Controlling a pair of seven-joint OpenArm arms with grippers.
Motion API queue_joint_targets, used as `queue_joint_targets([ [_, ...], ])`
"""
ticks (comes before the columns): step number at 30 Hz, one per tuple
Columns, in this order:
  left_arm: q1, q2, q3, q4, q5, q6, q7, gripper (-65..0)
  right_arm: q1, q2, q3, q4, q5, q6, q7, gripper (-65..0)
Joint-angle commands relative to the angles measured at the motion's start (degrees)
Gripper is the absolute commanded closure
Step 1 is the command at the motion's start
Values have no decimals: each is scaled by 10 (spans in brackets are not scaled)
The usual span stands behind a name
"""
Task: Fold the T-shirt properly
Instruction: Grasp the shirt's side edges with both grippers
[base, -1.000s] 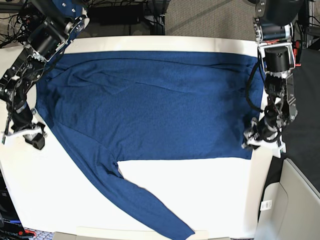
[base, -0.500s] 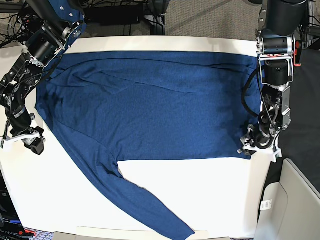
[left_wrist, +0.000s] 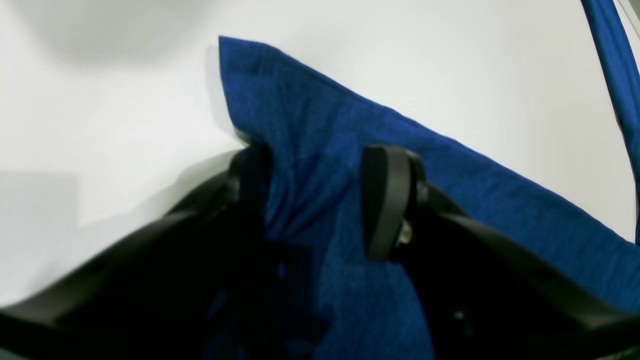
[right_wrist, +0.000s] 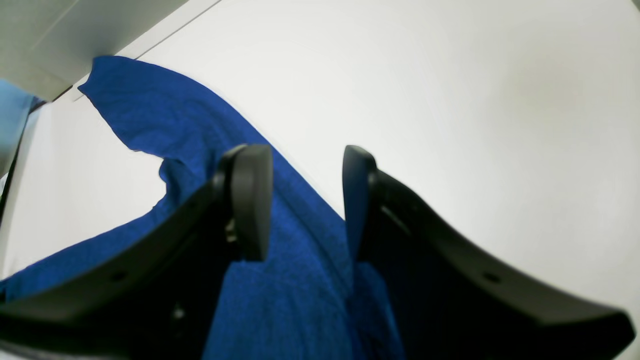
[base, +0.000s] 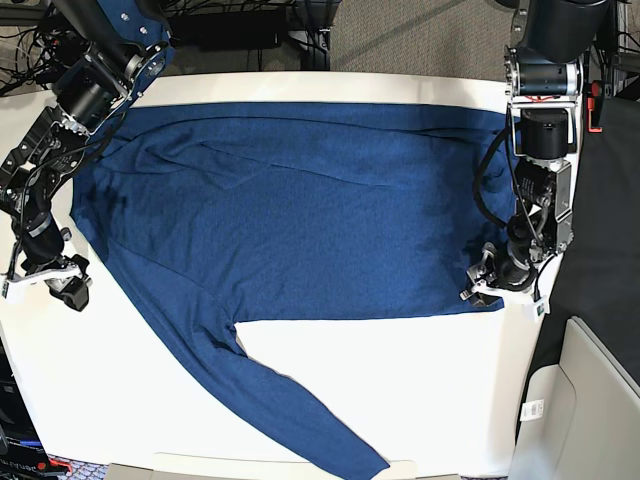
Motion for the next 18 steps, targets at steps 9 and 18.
queue_joint_targets([
  [9,-9,-7,-2,6,-1,4,15,-6,24,8,-2,8,10,6,16,-241],
  [18,46,-20,-59,172,-2,6,82,0,40,11,-3,-40,-20,5,50,-241],
])
